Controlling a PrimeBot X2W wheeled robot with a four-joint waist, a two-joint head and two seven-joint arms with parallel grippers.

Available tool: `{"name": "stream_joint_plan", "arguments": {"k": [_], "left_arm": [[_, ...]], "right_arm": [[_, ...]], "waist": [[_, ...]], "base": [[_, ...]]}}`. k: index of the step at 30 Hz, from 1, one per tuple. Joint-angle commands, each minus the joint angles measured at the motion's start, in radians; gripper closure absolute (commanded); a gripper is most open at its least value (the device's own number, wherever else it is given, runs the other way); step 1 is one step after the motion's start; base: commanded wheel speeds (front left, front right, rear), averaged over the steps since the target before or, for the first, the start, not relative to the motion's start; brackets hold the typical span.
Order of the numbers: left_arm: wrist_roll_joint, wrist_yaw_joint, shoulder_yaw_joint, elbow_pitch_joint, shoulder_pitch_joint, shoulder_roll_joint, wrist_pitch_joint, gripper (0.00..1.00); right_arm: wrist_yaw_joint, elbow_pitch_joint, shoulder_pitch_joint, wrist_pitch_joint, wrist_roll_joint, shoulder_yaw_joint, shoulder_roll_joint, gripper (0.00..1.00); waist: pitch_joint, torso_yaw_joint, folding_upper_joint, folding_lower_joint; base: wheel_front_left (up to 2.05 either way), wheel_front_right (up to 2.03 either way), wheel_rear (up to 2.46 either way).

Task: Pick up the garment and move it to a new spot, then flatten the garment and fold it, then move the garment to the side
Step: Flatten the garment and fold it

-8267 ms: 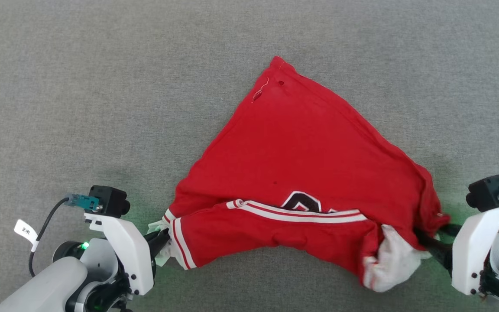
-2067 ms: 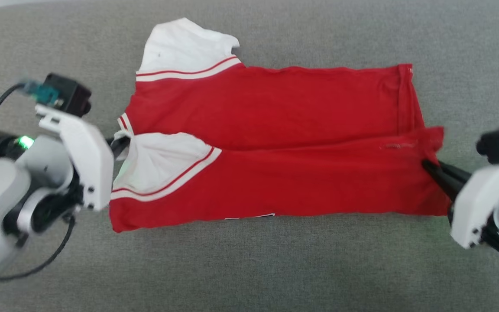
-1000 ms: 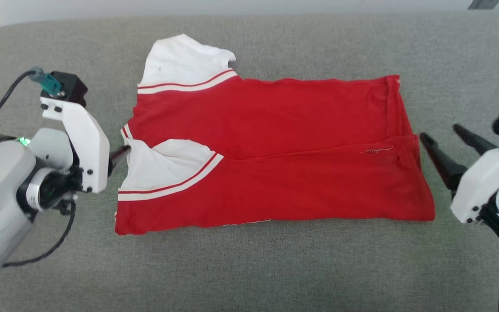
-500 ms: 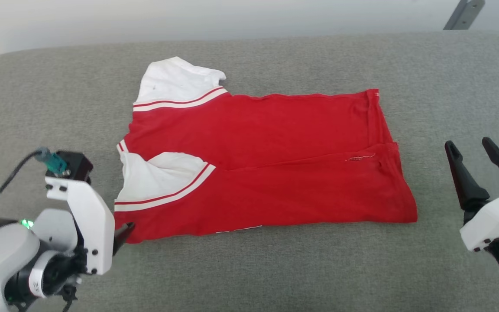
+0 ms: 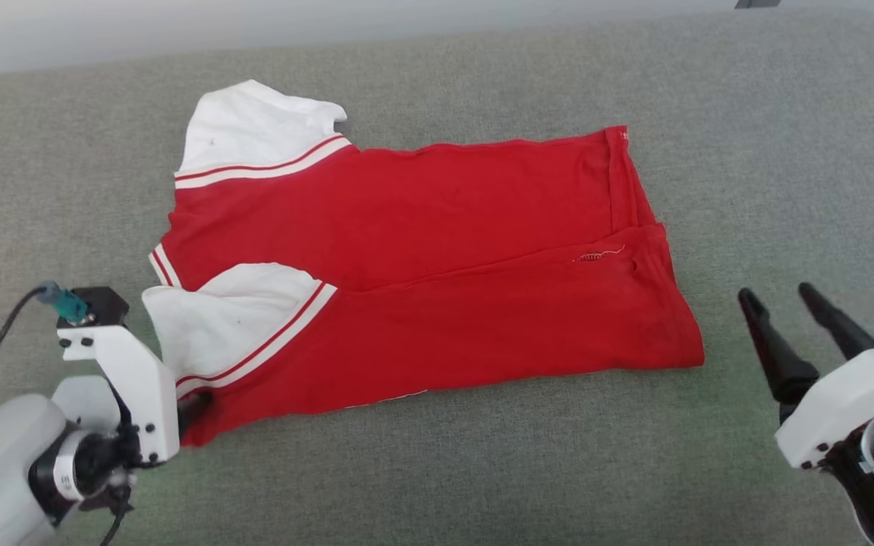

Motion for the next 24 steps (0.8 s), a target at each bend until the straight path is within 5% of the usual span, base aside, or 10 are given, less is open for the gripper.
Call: {"name": "stream_joint_plan", "arguments": {"k": [1,4,5,12,24], "left_arm": [[-0.001,-0.025,-0.015,0.067,0.003,-0.054,-0.006,0.00],[-0.012,-0.053,-0.025,0.131,0.005,-0.099,0.003,0.00],[-0.014,-0.073,-0.033,0.157,0.005,-0.122,0.011,1.00],[0.025,-0.166,-0.071,0.286,-0.057,-0.231,0.029,1.00],[0.048,-0.266,-0.076,0.388,-0.150,-0.328,0.016,1.00]], "right_arm": [[0.000,0.019,-0.009,0.022,0.012,0.010,-0.005,0.00],[0.000,0.045,-0.019,0.058,0.027,0.020,-0.004,0.00],[0.000,0.058,-0.027,0.082,0.030,0.031,-0.013,0.00],[0.000,0.177,-0.128,0.237,0.047,0.071,-0.026,0.00],[0.000,0.517,-0.295,0.507,0.011,0.192,-0.022,0.00]], "waist": [[0.017,-0.009,-0.0001,0.0000],[0.026,-0.010,-0.0001,0.0000],[0.031,-0.009,-0.0001,0.0000],[0.064,0.020,-0.0001,0.0000],[0.100,0.077,-0.0001,0.0000]], "base": [[0.00,0.00,0.00],[0.00,0.00,0.00],[0.00,0.00,0.00],[0.00,0.00,0.00],[0.00,0.00,0.00]]}}
